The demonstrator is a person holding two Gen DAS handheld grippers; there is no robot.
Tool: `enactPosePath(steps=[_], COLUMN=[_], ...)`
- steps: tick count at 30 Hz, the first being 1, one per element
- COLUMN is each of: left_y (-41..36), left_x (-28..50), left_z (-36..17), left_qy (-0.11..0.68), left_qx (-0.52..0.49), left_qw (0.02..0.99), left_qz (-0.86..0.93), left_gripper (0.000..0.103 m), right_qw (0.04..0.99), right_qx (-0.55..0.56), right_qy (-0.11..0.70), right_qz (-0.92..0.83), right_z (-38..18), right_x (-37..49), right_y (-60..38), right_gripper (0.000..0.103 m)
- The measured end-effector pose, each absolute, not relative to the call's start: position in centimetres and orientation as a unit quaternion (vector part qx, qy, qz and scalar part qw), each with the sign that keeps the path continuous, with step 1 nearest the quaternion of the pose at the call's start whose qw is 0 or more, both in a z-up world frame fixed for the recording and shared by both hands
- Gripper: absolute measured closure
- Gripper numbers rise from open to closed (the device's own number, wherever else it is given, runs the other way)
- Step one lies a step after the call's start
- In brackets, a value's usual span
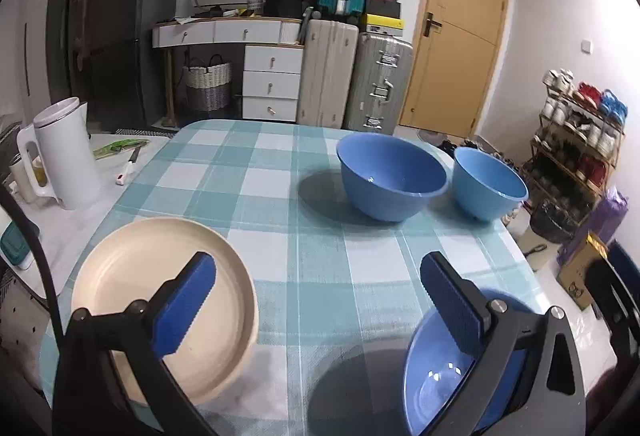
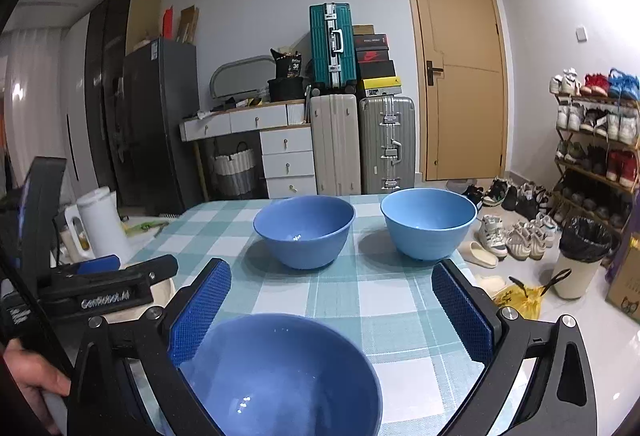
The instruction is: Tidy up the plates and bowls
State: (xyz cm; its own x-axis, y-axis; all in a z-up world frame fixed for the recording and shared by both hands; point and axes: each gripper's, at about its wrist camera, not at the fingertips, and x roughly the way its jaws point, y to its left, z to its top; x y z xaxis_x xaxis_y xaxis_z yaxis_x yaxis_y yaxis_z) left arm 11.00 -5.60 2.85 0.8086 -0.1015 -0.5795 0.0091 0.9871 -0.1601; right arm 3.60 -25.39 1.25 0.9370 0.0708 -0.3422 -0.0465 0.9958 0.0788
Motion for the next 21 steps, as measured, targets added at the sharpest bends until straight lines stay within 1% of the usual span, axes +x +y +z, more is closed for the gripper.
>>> enactPosePath(steps=[5,10,12,14,16,18,21], left_y=[-5.4,-7.7,-8.1,-8.5,-9.1,-8.8,-9.0], left_x=[14.5,20.8,23.2,25.9,29.1,32.0,34.4], left_z=[4.8,6.8,7.0,6.5,5.2,3.3,1.2], left_qy=[0.326,0.375,0.394,0.417,0.469,0.522,0.552], left_qx=[-0.084,-0.013,-0.01,-0.01,-0.003,-0.033,-0.054], left_qw=[0.941,0.925,0.917,0.907,0.882,0.851,0.831], left_qz=[-0.038,-0.055,-0.057,-0.055,-0.043,-0.037,-0.035], left_gripper=[0.0,0.0,0.0,0.0,0.0,0.0,0.001], right_qw=[0.978,0.979,0.978,0.978,0.977,0.977,0.975], right_qx=[0.072,0.07,0.081,0.125,0.155,0.155,0.139], right_qy=[0.19,0.184,0.179,0.15,0.125,0.124,0.153], right_qz=[0.055,0.061,0.064,0.073,0.079,0.079,0.082], right_z=[1.3,1.6,2.3,3.5,4.3,4.3,3.7], right_x=[3.7,3.3,3.0,1.8,1.0,0.8,1.7], right_y=[-26.2,-26.5,-26.8,-27.9,-28.6,-28.7,-28.4], right_gripper=[0.001,0.001,0.001,0.001,0.001,0.001,0.001])
